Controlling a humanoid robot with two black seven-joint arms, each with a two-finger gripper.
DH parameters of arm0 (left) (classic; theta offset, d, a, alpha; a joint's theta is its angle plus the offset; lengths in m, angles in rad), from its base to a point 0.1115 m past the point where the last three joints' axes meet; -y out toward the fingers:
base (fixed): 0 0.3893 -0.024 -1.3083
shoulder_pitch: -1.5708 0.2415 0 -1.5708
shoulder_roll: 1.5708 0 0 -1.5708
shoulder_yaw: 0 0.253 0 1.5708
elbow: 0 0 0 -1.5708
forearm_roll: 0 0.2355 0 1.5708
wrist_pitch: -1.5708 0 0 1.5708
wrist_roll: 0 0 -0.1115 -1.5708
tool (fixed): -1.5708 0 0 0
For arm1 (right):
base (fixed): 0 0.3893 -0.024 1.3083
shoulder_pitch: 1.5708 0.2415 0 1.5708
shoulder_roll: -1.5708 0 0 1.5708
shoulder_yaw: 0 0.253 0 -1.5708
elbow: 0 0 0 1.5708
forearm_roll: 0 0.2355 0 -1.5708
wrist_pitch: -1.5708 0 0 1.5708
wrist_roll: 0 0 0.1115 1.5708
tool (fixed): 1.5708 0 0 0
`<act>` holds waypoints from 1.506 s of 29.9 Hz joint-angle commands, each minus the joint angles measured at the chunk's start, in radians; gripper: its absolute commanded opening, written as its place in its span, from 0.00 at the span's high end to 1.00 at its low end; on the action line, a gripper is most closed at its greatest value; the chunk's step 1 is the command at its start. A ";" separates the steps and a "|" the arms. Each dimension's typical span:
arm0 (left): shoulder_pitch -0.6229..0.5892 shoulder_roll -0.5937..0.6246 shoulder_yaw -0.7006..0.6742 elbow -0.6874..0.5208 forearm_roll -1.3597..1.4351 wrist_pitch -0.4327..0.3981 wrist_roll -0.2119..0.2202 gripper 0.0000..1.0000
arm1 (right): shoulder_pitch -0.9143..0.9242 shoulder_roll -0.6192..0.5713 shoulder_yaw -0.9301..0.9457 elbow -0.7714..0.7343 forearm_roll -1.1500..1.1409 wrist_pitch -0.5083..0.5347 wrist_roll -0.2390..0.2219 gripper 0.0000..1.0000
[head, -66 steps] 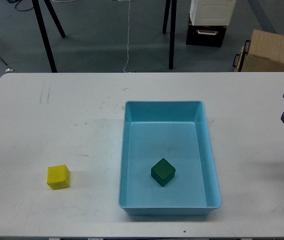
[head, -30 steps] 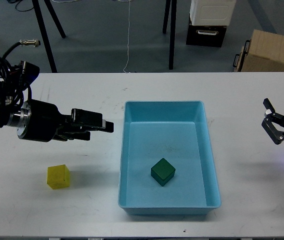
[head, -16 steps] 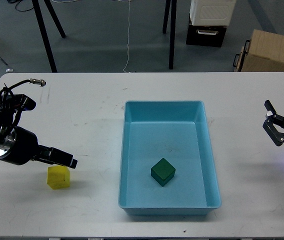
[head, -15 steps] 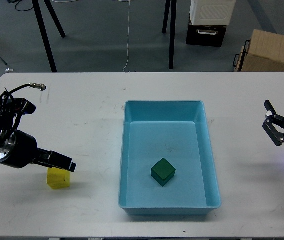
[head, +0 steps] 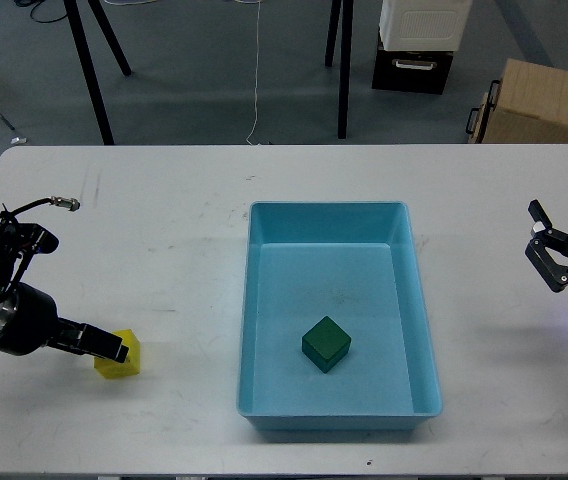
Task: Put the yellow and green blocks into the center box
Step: 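Bring the left gripper down toward the yellow cube, then close the left gripper around the yellow cube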
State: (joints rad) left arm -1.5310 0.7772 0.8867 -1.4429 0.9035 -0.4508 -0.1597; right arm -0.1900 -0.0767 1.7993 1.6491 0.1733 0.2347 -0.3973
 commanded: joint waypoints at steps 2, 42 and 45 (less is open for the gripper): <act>0.048 -0.010 -0.017 0.018 0.000 0.001 0.000 0.00 | -0.002 0.000 0.000 0.000 0.000 0.000 0.000 0.00; 0.091 -0.111 -0.043 0.114 -0.001 0.001 -0.008 0.00 | -0.022 0.000 0.008 0.000 0.000 0.000 0.000 0.00; 0.092 -0.111 -0.043 0.127 -0.001 0.001 -0.008 0.00 | -0.025 0.000 0.011 0.000 0.000 0.000 0.000 0.00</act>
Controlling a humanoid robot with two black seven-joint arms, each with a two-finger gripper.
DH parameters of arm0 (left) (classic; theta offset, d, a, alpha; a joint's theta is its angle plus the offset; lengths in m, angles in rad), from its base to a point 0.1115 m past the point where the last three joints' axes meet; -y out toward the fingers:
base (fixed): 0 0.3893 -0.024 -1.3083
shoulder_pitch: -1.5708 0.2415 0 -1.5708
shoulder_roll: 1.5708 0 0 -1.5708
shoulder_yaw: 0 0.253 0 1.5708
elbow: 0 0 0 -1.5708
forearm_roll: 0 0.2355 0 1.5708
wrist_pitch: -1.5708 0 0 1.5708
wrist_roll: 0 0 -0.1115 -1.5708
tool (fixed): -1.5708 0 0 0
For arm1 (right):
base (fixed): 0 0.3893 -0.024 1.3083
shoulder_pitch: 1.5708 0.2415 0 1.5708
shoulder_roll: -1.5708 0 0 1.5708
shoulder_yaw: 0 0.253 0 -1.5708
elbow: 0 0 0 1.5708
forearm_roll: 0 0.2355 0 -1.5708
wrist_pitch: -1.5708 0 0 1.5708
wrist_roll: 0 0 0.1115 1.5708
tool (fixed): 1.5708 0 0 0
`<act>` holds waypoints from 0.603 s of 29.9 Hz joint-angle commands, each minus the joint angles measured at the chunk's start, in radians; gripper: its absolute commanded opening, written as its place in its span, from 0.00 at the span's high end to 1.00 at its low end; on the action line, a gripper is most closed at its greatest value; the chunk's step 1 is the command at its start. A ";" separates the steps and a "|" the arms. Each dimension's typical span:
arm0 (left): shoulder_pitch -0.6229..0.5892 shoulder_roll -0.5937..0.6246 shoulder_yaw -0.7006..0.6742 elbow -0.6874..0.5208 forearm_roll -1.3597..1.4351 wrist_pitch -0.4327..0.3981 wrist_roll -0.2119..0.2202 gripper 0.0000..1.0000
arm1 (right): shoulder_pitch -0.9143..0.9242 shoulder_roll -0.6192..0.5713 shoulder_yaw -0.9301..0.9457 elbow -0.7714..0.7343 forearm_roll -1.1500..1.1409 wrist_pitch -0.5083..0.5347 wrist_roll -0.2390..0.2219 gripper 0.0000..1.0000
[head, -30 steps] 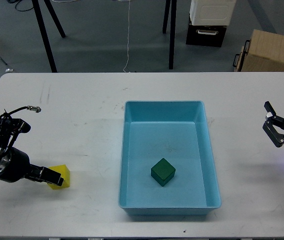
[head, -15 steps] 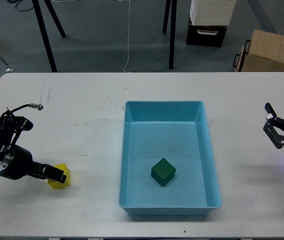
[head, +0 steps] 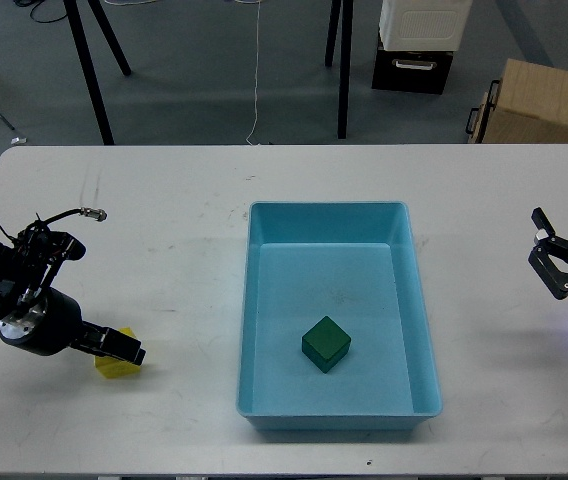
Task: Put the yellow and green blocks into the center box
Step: 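Close the left gripper around the yellow cube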
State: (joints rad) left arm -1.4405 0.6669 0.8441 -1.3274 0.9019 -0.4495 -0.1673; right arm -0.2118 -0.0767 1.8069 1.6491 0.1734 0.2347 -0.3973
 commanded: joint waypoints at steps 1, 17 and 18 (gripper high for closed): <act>0.002 -0.001 0.000 0.013 0.000 0.000 0.000 0.00 | -0.004 0.000 0.003 0.000 0.000 0.000 0.000 0.00; 0.003 -0.023 0.000 0.013 0.000 0.017 0.003 0.03 | -0.006 -0.002 0.005 0.003 0.000 0.000 0.000 0.00; 0.003 -0.023 0.000 0.013 0.000 0.024 0.003 0.04 | -0.006 -0.002 0.005 0.003 0.000 0.000 0.000 0.00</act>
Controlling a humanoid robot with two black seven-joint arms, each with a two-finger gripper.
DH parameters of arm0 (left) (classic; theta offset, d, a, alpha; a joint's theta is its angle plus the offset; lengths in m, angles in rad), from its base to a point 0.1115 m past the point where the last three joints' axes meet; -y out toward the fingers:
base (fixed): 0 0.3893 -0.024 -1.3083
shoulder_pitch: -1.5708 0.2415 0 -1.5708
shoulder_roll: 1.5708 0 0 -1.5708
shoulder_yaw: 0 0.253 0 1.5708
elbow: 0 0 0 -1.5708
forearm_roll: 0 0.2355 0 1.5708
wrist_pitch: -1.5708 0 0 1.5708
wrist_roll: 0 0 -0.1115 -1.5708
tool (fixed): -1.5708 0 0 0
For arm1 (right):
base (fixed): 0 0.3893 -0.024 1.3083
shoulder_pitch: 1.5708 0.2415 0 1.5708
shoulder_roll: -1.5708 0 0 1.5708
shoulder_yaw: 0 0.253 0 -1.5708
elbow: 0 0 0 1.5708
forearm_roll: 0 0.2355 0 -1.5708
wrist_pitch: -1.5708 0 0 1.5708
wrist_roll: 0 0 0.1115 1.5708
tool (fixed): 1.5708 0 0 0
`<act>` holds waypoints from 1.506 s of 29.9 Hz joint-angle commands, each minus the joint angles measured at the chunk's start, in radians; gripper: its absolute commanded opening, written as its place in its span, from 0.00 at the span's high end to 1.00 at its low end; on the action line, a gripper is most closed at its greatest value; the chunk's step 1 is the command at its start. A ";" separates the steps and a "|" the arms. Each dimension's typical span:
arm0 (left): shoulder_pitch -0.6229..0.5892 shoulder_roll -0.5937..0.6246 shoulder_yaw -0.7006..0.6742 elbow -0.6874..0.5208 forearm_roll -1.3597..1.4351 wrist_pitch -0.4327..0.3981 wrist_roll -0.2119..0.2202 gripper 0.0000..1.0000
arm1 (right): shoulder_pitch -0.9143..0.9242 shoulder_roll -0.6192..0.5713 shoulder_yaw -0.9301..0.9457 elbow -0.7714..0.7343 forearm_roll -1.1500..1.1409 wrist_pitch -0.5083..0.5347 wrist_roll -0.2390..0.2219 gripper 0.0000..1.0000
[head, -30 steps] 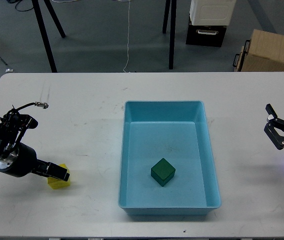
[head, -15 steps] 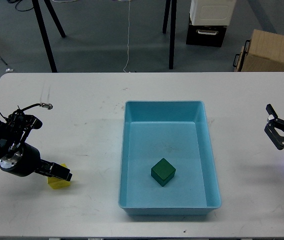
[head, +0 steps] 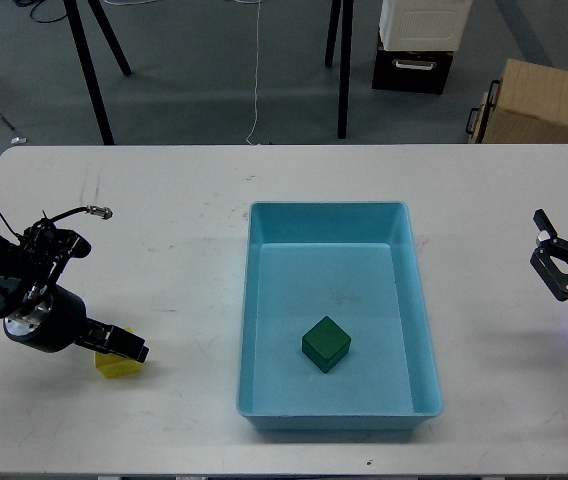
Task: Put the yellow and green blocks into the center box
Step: 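Close the left gripper around the yellow cube, then lift the yellow cube with the left gripper into the tray and release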
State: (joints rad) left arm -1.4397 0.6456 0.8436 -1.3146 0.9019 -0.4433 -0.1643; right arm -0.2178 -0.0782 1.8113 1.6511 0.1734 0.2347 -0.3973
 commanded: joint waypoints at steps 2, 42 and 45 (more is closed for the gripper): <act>0.002 -0.001 0.000 0.000 0.002 0.021 0.000 0.06 | 0.000 0.000 0.000 0.001 0.000 0.000 0.000 0.00; -0.381 0.008 -0.047 -0.077 -0.050 -0.045 -0.041 0.96 | -0.002 -0.003 0.008 0.004 0.000 -0.001 0.000 0.00; -0.484 -0.085 -0.055 -0.078 -0.167 -0.045 -0.072 0.95 | -0.002 -0.003 0.010 0.004 0.000 -0.002 0.002 0.00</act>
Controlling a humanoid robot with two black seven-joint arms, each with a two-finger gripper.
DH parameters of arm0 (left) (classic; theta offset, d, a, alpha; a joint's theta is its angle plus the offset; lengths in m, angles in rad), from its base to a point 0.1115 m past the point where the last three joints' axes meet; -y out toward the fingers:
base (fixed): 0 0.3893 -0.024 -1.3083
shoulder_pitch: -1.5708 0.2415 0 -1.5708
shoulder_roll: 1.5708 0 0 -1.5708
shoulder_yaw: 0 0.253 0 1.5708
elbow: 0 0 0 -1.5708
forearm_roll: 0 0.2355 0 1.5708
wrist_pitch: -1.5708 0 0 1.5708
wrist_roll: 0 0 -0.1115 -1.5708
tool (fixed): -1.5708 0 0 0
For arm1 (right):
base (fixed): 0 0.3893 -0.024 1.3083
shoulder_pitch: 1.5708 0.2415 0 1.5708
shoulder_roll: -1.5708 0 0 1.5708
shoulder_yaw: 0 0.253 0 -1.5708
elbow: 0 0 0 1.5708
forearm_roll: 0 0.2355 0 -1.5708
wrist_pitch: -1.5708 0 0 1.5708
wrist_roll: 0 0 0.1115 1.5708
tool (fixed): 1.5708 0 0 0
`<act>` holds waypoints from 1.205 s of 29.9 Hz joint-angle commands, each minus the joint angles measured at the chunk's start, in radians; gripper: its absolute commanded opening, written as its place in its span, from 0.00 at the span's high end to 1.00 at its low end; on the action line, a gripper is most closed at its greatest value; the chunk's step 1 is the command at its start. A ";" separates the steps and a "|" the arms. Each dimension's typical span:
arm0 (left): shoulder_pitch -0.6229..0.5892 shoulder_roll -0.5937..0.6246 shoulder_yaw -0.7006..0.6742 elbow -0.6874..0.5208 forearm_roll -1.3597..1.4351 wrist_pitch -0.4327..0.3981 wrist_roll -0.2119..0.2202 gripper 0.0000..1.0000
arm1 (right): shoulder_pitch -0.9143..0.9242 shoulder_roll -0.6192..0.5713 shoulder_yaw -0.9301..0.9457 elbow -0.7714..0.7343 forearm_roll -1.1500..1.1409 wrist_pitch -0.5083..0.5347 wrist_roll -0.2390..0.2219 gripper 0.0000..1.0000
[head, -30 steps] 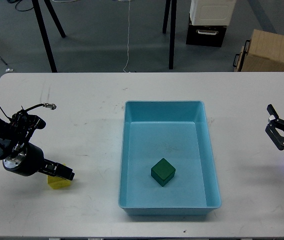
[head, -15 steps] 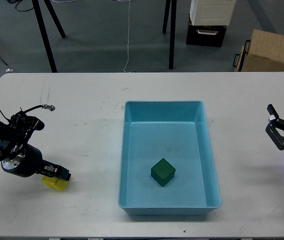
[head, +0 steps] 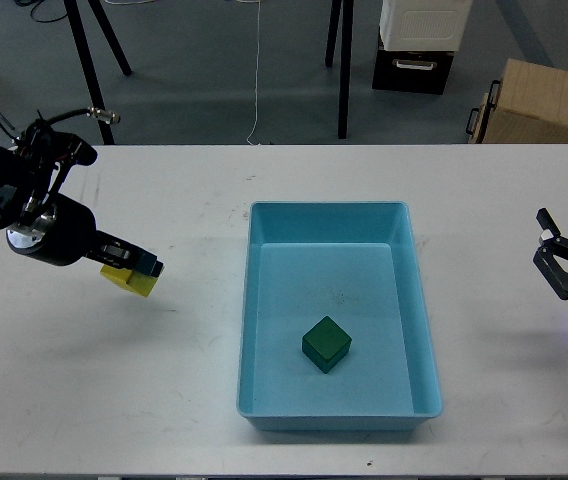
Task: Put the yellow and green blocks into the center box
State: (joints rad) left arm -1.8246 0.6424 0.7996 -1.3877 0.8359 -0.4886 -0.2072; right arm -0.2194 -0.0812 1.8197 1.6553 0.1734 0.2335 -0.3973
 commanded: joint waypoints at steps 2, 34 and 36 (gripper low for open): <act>-0.133 -0.182 -0.011 -0.005 -0.161 0.000 -0.049 0.95 | 0.000 0.000 0.001 0.000 0.000 0.000 0.002 0.00; 0.059 -0.359 -0.074 0.094 -0.310 0.136 -0.116 0.00 | -0.023 0.000 0.020 0.012 0.000 0.000 0.002 0.00; 0.068 -0.310 -0.130 0.151 -0.369 0.197 -0.156 0.00 | -0.023 0.001 0.020 0.012 0.000 0.001 0.003 0.00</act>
State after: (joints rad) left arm -1.7705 0.2694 0.7388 -1.3043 0.5436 -0.3696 -0.3215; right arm -0.2422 -0.0810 1.8385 1.6676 0.1733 0.2331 -0.3963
